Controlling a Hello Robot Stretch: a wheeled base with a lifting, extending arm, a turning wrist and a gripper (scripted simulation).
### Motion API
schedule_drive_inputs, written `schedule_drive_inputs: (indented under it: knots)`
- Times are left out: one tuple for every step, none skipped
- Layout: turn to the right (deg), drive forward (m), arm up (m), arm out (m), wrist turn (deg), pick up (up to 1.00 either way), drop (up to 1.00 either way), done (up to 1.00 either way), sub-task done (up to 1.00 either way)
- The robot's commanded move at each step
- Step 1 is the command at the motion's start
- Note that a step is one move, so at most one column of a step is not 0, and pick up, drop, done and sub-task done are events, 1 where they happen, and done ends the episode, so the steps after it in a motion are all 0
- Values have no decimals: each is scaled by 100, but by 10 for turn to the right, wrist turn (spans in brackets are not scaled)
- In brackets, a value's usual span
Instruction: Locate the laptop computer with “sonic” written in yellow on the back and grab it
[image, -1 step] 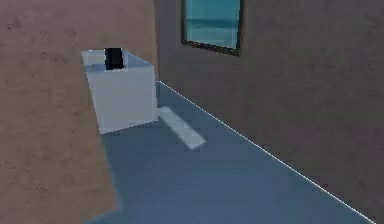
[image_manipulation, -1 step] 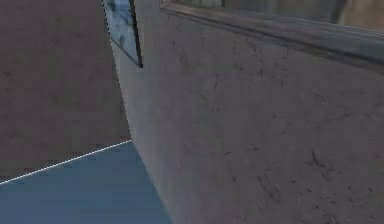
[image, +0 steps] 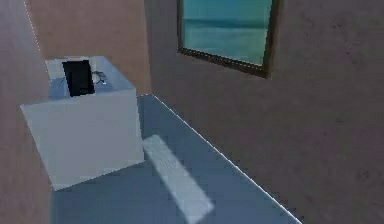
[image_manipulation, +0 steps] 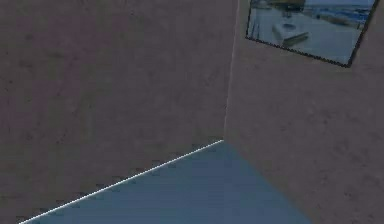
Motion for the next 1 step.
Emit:
schedule_drive_inputs:
  knots:
    - [0, 100, 0, 0, 0, 0, 0, 0, 0]
